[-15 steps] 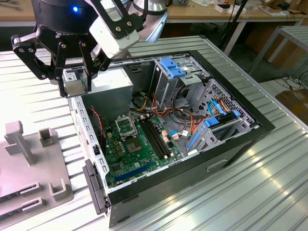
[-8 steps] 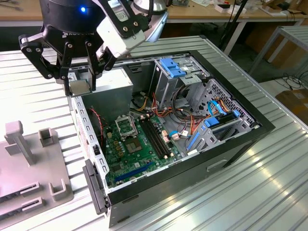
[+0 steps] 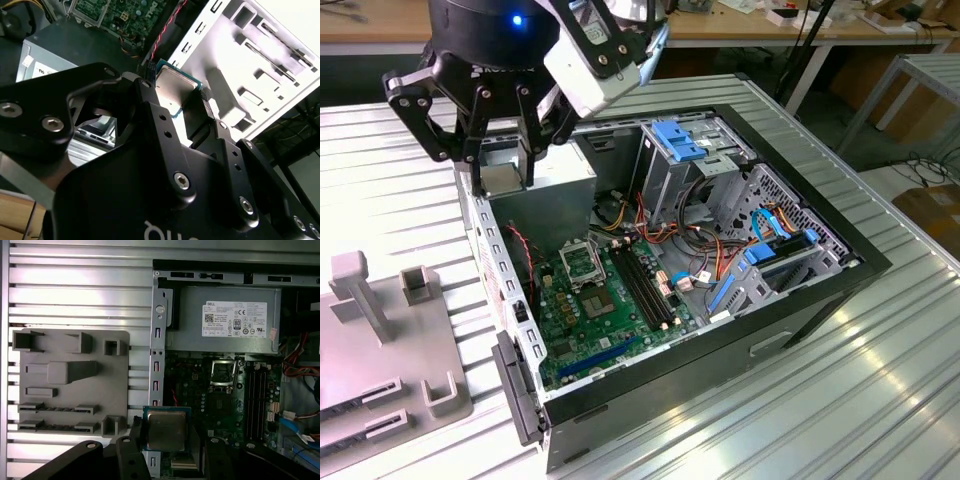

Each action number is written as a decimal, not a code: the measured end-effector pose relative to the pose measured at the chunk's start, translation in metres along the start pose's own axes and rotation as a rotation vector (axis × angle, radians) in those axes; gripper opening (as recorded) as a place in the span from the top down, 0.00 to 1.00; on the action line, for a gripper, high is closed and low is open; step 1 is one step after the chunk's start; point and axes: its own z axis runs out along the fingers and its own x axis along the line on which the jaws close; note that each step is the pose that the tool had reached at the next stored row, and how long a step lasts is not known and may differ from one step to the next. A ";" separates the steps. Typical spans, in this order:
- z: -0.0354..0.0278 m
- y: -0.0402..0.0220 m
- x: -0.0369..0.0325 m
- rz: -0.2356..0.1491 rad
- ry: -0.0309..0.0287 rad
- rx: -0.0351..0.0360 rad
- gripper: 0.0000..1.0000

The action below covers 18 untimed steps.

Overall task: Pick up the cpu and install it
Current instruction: 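Pick up the cpu and move it towards the insertion slot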

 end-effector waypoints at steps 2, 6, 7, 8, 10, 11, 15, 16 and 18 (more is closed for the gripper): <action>0.0000 -0.0003 -0.0024 0.000 -0.0001 -0.0001 0.53; 0.0000 -0.0007 -0.0077 0.000 0.0000 0.0000 0.53; 0.0000 -0.0010 -0.0104 0.000 -0.0001 -0.0001 0.53; -0.0001 -0.0011 -0.0116 0.000 0.0000 0.0000 0.53; -0.0001 -0.0013 -0.0137 0.000 0.0000 0.0000 0.53; -0.0001 -0.0014 -0.0148 0.000 0.0000 0.0000 0.53; -0.0002 -0.0018 -0.0187 0.000 0.0001 0.0000 0.53; -0.0003 -0.0019 -0.0195 0.000 0.0001 0.0001 0.53; -0.0002 -0.0022 -0.0211 0.000 0.0000 0.0000 0.53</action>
